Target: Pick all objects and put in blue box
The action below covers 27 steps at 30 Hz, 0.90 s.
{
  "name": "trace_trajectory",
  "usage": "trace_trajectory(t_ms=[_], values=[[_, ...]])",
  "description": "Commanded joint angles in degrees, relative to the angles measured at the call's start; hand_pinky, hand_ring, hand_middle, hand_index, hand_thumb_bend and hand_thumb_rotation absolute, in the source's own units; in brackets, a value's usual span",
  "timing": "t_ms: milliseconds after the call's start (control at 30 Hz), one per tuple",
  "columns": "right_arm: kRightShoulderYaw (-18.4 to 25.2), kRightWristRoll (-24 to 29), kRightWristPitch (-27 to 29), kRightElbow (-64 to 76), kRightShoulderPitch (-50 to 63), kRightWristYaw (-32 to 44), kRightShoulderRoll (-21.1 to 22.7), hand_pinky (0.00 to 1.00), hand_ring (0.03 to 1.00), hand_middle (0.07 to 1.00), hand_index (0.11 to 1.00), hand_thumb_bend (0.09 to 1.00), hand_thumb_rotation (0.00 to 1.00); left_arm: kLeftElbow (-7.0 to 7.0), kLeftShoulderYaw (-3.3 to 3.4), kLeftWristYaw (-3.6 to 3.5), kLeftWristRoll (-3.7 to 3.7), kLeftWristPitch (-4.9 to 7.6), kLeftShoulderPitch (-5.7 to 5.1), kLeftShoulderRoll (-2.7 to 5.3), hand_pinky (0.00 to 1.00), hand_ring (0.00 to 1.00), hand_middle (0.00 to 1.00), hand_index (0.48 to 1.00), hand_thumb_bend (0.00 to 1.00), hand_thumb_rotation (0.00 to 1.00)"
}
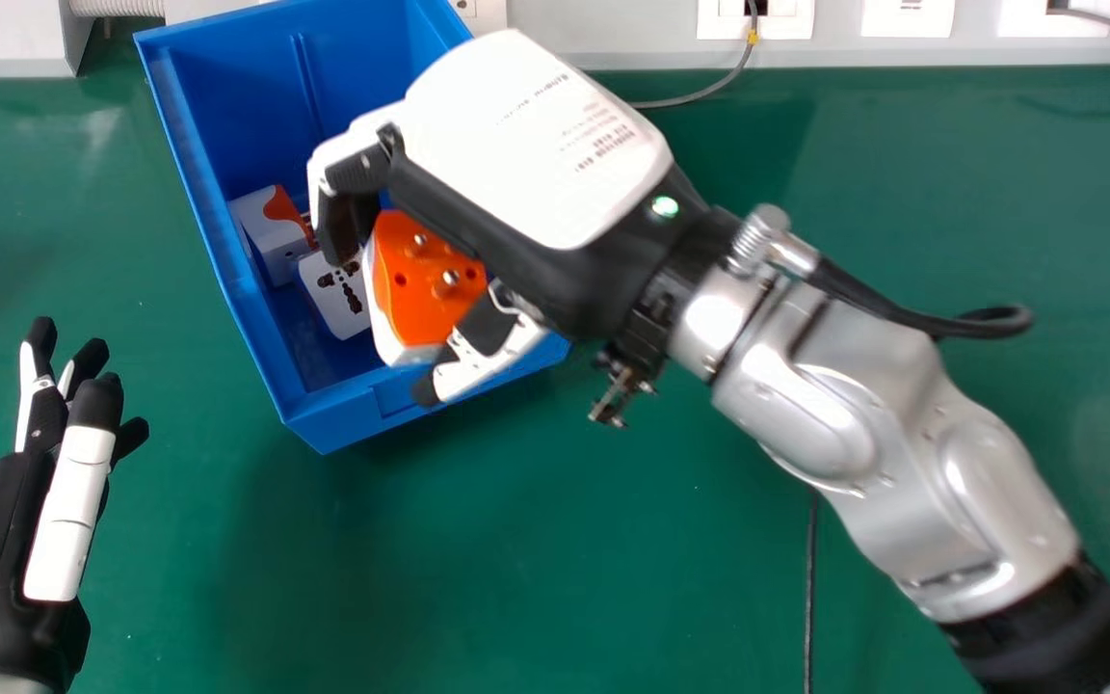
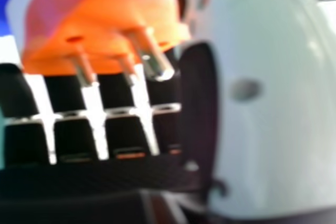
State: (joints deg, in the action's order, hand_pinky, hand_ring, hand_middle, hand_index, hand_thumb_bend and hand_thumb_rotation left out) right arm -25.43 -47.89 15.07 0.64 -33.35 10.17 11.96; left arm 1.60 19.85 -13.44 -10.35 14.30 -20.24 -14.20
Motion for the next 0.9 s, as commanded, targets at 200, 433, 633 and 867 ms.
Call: trace_trajectory(t_ms=[200, 433, 633, 867], values=[[-2.41, -3.32, -1.70, -15.07, -11.47, -9.67, -6.15, 0.33, 0.418, 0.497, 0.494, 0.498, 0.00, 0.93, -0.03, 0.45, 0.64, 0.70, -0.03, -0.14, 0.90, 0.98, 0.99, 1.000, 0.85, 0.93], [-5.51, -5.28, -2.90, -32.72, -21.35, -17.75, -11.15, 0.33, 0.424, 0.501, 0.497, 0.497, 0.00, 1.60, -0.40, 0.70, 0.84, 0.55, -0.27, 0.10, 0.90, 0.98, 0.99, 1.000, 0.85, 0.93], [-8.65, -7.01, -5.70, -44.56, -26.94, -23.71, -14.91, 0.33, 0.425, 0.500, 0.506, 0.496, 0.00, 1.65, -0.80, 0.82, 0.93, 0.93, -0.54, 0.55, 0.90, 0.98, 0.99, 1.000, 0.85, 0.93], [-10.64, -6.43, -7.22, -55.97, -32.34, -27.23, -18.04, 0.33, 0.427, 0.502, 0.489, 0.497, 0.00, 1.71, -1.08, 0.73, 0.64, 0.93, -0.47, 0.62, 0.90, 0.98, 0.99, 1.000, 0.85, 0.93]])
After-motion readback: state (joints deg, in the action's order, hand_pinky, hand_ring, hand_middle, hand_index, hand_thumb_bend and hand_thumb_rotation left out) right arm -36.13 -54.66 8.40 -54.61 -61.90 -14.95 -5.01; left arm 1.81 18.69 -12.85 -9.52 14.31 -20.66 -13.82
